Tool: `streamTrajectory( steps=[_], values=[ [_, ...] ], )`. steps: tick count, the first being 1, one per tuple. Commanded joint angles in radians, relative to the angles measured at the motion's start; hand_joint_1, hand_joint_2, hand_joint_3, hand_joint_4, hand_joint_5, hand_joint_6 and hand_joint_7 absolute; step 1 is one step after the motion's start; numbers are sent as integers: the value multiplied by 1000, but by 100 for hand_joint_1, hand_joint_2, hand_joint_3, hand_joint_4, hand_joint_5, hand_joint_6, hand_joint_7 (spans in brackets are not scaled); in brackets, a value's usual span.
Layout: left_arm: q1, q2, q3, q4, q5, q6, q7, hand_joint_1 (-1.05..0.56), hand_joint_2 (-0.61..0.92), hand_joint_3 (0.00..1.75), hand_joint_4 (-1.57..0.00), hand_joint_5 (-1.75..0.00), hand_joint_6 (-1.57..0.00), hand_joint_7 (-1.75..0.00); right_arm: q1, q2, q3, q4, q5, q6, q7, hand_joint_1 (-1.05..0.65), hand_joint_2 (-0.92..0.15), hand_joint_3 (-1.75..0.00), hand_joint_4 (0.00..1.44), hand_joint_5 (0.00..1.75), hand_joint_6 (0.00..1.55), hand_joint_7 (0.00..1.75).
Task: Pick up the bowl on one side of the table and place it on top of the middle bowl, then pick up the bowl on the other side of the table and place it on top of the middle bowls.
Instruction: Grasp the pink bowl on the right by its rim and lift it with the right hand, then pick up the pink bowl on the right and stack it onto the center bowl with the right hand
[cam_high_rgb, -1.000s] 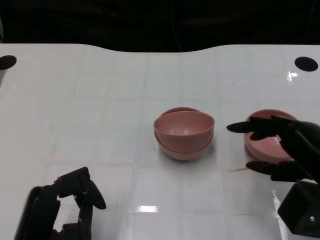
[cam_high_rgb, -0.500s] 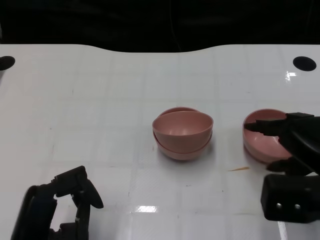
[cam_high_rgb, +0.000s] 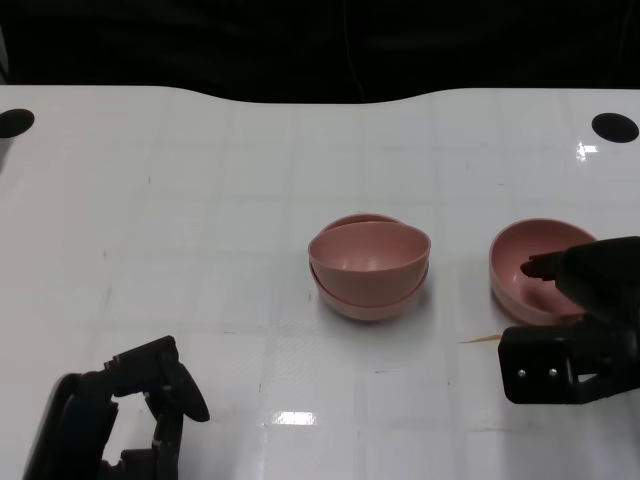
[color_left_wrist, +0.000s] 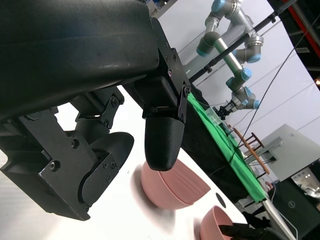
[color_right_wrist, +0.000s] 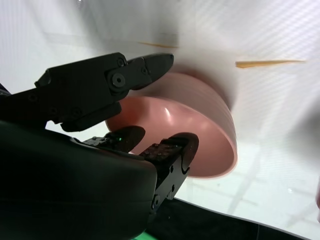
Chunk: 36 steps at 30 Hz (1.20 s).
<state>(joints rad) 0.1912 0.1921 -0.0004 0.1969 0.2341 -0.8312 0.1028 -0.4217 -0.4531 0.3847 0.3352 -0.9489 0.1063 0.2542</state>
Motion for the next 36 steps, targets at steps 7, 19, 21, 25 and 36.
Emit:
streamTrajectory(
  steps=[7,19,21,25,36],
  values=[
    [9,10,4,-7,11,-8,-8,-3,29,155,-85,-173,-82,-153,-123,-5,67,229,49,-100,-25,-33,-92,-9,104,24,84,11],
    [7,12,7,-4,15,1,-11,-3,28,155,-86,-172,-83,-151,-127,-23,33,271,132,-284,-341,-13,-91,-18,82,164,133,18],
    [5,13,8,-1,15,-4,-12,-3,28,155,-86,-172,-83,-151,-123,-27,22,240,136,-299,-383,-13,-85,-29,84,171,111,67],
    [3,13,8,2,15,-9,-12,-2,28,155,-86,-172,-83,-151,-116,-32,15,196,138,-294,-398,-13,-62,-72,87,174,93,103],
    [0,11,7,3,17,-2,-12,-3,28,156,-87,-171,-83,-151,-130,-8,-28,50,174,-314,-385,-14,-41,-101,93,175,75,154]
  ],
)
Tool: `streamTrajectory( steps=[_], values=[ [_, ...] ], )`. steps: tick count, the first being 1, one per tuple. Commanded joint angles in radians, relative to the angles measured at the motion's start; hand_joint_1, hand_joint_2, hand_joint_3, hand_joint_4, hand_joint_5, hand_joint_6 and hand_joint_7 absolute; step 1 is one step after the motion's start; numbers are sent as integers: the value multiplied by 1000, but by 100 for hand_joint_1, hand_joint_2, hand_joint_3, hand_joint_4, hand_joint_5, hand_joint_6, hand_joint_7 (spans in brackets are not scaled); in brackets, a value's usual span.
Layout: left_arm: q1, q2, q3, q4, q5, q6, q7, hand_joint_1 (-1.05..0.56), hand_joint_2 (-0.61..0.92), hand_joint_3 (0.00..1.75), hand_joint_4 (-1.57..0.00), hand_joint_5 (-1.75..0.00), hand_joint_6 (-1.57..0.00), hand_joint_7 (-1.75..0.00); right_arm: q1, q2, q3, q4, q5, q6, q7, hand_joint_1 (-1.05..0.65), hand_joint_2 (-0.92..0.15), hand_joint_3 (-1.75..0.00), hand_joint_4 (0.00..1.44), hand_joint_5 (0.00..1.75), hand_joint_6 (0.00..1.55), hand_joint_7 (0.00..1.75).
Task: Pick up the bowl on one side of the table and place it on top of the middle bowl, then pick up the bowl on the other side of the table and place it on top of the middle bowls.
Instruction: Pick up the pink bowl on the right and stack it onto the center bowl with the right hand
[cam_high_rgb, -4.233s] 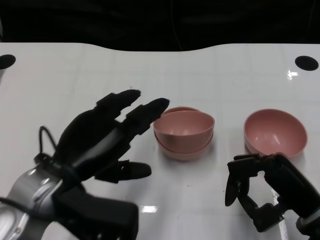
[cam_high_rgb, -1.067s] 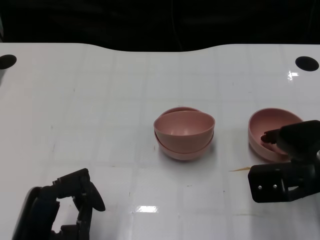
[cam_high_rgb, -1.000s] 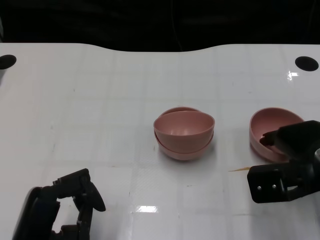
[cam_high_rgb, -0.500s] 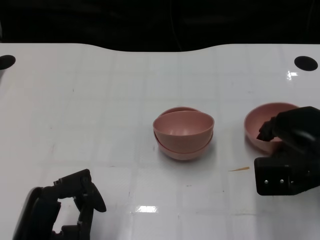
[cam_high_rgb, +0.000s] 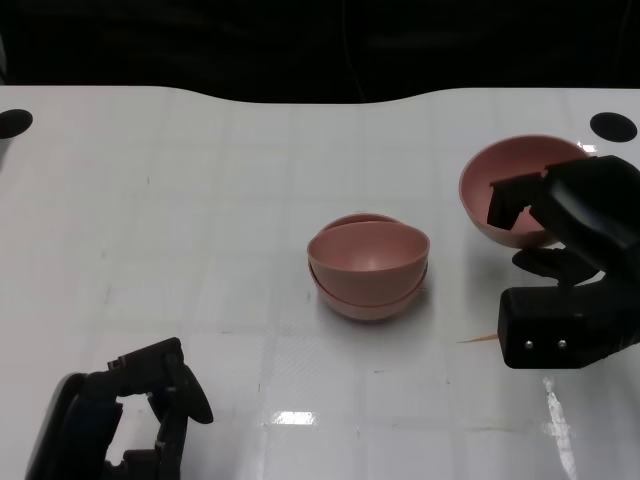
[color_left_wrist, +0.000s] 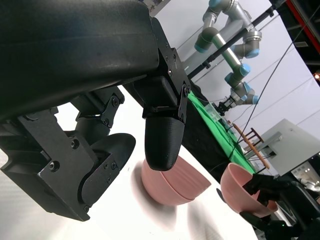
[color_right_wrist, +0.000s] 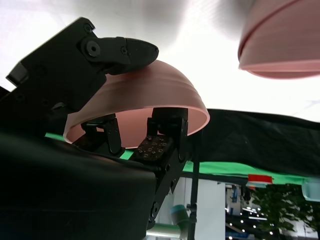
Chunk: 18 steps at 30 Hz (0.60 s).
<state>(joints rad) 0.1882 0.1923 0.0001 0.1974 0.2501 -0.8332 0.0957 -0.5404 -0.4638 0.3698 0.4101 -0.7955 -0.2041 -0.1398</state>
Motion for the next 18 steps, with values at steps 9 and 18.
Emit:
streamTrajectory(
  steps=[9,18],
  values=[
    [0,10,4,6,-2,1,-7,-1,28,156,-86,-172,-84,-151,-55,74,-6,-24,31,-39,-15,-14,-27,-124,98,175,89,142],
    [-7,13,6,18,2,-11,-4,0,27,157,-86,-173,-83,-151,-81,110,1,1,44,-77,-26,-12,-27,-129,97,175,80,156]
  ],
)
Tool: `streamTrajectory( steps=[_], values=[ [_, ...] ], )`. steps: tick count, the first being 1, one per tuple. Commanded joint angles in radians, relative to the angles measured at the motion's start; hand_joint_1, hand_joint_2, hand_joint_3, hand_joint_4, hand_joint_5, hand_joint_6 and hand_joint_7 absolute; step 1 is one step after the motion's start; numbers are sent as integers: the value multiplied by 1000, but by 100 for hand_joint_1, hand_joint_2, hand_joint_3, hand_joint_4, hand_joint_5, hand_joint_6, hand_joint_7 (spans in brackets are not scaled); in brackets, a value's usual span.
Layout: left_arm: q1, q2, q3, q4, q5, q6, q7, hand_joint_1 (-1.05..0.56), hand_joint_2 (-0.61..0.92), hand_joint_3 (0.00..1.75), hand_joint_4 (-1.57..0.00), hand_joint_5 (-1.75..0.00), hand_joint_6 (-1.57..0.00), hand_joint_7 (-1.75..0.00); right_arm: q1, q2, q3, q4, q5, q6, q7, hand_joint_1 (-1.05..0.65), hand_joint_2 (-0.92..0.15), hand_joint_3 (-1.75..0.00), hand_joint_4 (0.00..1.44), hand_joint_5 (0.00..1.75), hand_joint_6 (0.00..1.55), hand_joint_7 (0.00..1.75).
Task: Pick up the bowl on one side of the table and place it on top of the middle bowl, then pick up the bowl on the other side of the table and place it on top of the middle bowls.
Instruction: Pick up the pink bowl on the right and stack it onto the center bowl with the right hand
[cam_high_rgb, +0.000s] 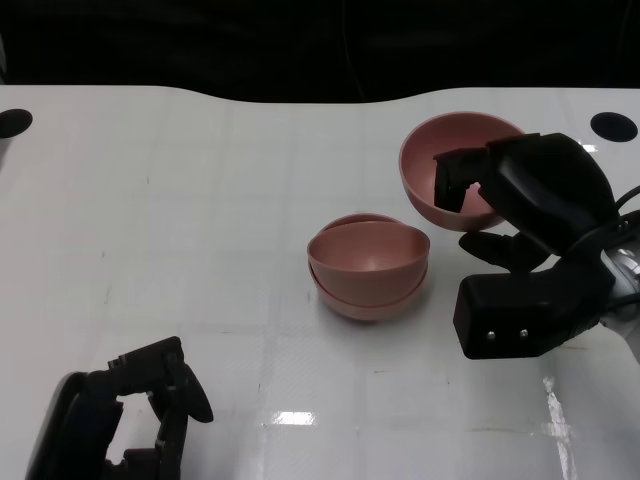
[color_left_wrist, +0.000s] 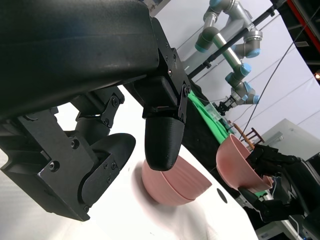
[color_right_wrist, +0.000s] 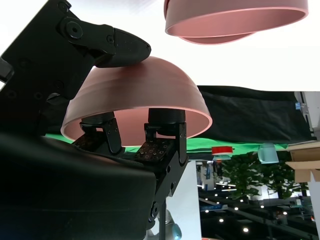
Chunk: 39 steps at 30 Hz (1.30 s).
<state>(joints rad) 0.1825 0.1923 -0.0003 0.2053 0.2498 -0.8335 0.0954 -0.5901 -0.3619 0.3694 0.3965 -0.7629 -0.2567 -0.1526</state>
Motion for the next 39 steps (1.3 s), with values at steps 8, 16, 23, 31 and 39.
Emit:
streamTrajectory(
  steps=[8,16,23,31,39],
  values=[
    [2,11,7,6,5,-5,-2,0,26,158,-88,-171,-84,-152,-89,69,7,104,67,-148,-9,-13,-30,-132,100,175,86,154],
    [5,11,6,2,0,0,-7,-1,27,158,-87,-171,-84,-152,-111,100,10,145,78,-189,2,-18,-27,-135,100,175,84,158],
    [3,15,5,8,-1,-12,-11,0,26,159,-86,-173,-83,-152,-131,134,31,189,104,-232,35,-14,-27,-133,100,175,84,157],
    [4,12,4,4,0,-4,-11,-1,26,159,-85,-174,-83,-152,-143,144,32,243,115,-277,30,-11,-25,-138,102,175,89,153],
    [5,12,6,2,6,-1,-8,-2,27,158,-85,-173,-83,-152,-145,133,38,255,124,-278,94,-12,-28,-136,99,175,88,151]
  ],
)
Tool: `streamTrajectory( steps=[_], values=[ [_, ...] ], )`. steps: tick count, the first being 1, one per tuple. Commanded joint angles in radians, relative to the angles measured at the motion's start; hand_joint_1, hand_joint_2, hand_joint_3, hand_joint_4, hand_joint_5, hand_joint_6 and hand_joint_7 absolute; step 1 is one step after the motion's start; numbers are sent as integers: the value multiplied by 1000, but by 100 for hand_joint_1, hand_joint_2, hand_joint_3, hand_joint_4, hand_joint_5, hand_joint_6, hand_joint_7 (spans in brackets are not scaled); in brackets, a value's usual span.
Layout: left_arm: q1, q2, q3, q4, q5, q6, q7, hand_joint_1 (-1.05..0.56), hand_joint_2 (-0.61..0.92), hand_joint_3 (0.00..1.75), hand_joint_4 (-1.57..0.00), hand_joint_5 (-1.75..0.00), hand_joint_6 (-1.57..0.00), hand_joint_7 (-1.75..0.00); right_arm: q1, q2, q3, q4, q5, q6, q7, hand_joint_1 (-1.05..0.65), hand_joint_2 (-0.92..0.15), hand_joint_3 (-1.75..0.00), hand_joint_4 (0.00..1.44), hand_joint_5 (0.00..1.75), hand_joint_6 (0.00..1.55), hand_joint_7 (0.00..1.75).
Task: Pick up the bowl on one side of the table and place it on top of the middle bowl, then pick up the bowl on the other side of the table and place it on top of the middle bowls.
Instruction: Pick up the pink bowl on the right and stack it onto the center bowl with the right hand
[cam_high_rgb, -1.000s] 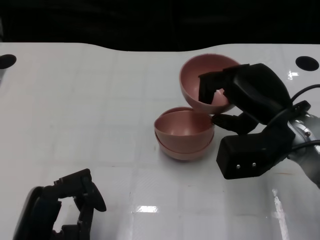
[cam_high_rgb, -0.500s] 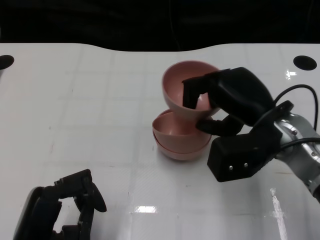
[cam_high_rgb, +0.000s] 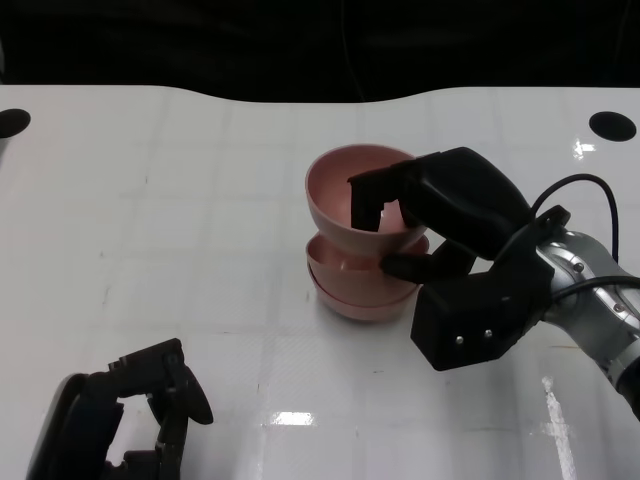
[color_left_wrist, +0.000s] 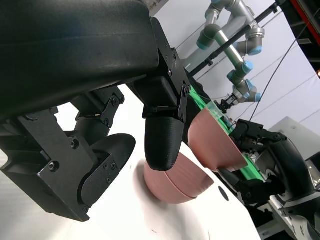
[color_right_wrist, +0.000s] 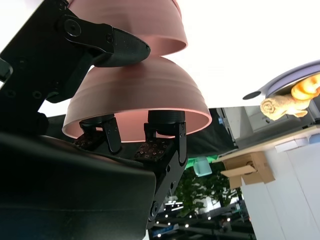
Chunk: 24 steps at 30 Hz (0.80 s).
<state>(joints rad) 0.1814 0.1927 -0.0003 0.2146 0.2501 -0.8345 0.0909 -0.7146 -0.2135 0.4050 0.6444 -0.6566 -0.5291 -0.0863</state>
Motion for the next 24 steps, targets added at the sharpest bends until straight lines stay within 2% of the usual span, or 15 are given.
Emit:
streamTrajectory(
  steps=[1,3,5,7,9,10,11,13,15,24],
  values=[
    [7,12,6,-9,7,1,-3,-2,27,158,-85,-173,-83,-152,-19,-19,4,5,18,-1,45,-12,-29,-134,98,175,87,151],
    [8,12,6,-10,6,1,-4,-2,27,157,-85,-173,-83,-152,-15,-22,4,3,26,11,79,-12,-31,-129,97,175,85,151],
    [9,11,5,-12,2,3,-6,-3,27,158,-85,-173,-83,-152,-12,-22,1,3,39,18,112,-10,-35,-123,95,174,89,133],
    [9,11,4,-11,1,1,-7,-3,27,158,-85,-173,-83,-152,-10,-29,5,-6,40,35,149,-11,-41,-106,93,140,95,74],
    [8,11,4,-10,0,0,-7,-3,27,158,-85,-173,-83,-152,-8,-37,8,-17,37,47,177,-20,-64,-59,87,99,95,25],
    [8,11,4,-10,0,0,-8,-3,27,158,-85,-173,-83,-152,-7,-45,12,-25,30,53,192,-24,-73,-40,84,77,91,13],
    [8,12,4,-10,0,0,-8,-3,27,158,-85,-173,-82,-152,-7,-51,16,-31,24,58,203,-33,-84,-22,77,49,81,5],
    [7,11,4,-9,-1,-1,-8,-3,27,158,-85,-173,-82,-152,-5,-63,24,-47,11,71,221,-43,-90,-16,68,28,71,1],
    [8,10,3,-10,-4,-1,-9,-4,27,157,-85,-173,-82,-152,-1,-71,29,-59,5,77,227,-53,-92,-18,59,18,62,0],
    [9,13,7,-14,10,-4,-3,-3,27,157,-85,-173,-83,-152,26,-104,35,-124,-12,136,244,-69,-92,-34,35,3,34,0]
  ],
)
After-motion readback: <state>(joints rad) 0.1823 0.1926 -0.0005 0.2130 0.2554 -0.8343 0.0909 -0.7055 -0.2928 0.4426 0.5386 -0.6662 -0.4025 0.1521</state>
